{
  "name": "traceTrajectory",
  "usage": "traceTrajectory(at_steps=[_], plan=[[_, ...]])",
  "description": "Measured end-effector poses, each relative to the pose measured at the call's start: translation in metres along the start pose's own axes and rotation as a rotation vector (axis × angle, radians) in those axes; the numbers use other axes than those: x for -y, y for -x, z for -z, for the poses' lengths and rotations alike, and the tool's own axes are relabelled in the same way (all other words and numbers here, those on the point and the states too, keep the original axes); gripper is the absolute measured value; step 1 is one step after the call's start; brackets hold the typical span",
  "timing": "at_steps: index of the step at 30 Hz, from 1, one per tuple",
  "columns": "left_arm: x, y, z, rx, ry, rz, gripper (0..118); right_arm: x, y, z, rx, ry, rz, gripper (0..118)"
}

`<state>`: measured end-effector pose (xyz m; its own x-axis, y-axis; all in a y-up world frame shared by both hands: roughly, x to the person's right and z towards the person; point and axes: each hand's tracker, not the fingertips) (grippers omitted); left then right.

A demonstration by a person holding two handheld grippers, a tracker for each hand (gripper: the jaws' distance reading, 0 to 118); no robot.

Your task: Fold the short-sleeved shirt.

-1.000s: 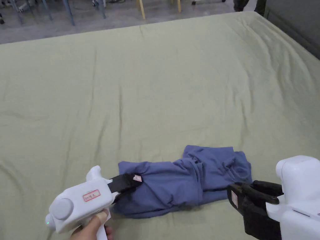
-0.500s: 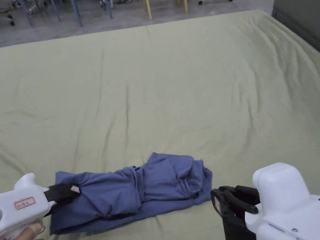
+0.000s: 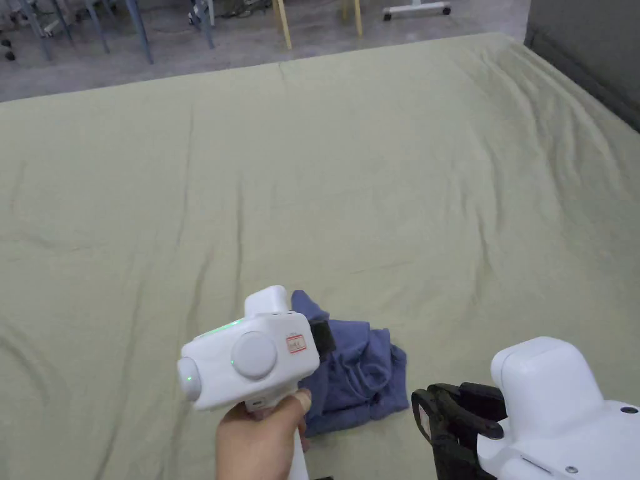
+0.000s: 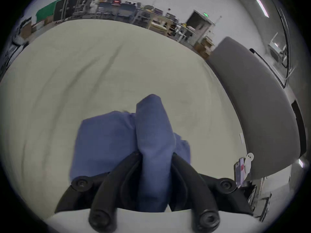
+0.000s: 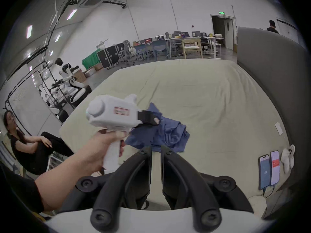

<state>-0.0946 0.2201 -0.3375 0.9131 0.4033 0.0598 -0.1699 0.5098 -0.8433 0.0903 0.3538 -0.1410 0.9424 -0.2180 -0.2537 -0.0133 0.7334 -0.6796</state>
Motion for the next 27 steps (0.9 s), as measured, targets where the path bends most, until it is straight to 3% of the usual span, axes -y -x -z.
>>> traceTrajectory(at_steps=[2,3,4,6,7,9,11,12,13,14,15,16,17,19,25,27], plan=[[0.01,-0.015,0.02,0.015,0.052,0.058,19,0.001,-0.003,0.001,0.012,0.009,0.004,14],[0.015,-0.02,0.031,-0.015,0.069,0.092,35,0.001,-0.004,0.002,0.02,0.011,0.004,14],[0.021,-0.021,0.04,-0.031,0.071,0.111,60,0.0,-0.004,0.002,0.024,0.008,0.003,14],[0.026,-0.015,0.047,0.109,0.062,0.039,104,-0.002,-0.005,0.003,0.025,-0.003,0.005,14],[0.025,-0.015,0.043,0.184,0.051,0.011,109,-0.003,-0.005,0.003,0.023,-0.007,0.012,14],[0.018,-0.015,0.029,0.192,0.08,-0.024,109,-0.003,-0.007,0.003,0.009,-0.008,0.025,14],[0.009,-0.005,0.003,0.239,0.077,-0.057,98,-0.002,-0.01,0.002,0.002,-0.011,0.029,14],[0.007,0.002,-0.016,0.274,-0.005,-0.071,73,-0.002,-0.012,0.001,-0.003,-0.013,0.031,14],[0.004,0.006,-0.039,0.301,-0.113,-0.078,61,-0.001,-0.015,0.0,-0.009,-0.017,0.035,14],[0.001,0.012,-0.055,0.293,-0.188,-0.069,61,-0.001,-0.018,-0.001,-0.014,-0.021,0.039,14],[-0.002,0.011,-0.062,0.227,-0.224,-0.043,15,-0.001,-0.02,-0.002,-0.016,-0.024,0.043,14],[-0.004,0.008,-0.064,0.102,-0.22,-0.006,0,0.0,-0.022,-0.002,-0.017,-0.028,0.047,14],[-0.005,0.008,-0.06,0.017,-0.197,0.061,0,0.0,-0.024,-0.002,-0.016,-0.031,0.05,14],[0.001,0.003,-0.039,0.019,-0.119,0.189,0,-0.001,-0.029,-0.001,-0.007,-0.034,0.06,14],[0.06,-0.053,0.058,-0.024,0.134,0.374,0,-0.001,-0.042,-0.01,0.054,-0.038,0.102,14],[0.068,-0.065,0.075,0.02,0.183,0.36,0,-0.001,-0.045,-0.014,0.079,-0.034,0.1,14]])
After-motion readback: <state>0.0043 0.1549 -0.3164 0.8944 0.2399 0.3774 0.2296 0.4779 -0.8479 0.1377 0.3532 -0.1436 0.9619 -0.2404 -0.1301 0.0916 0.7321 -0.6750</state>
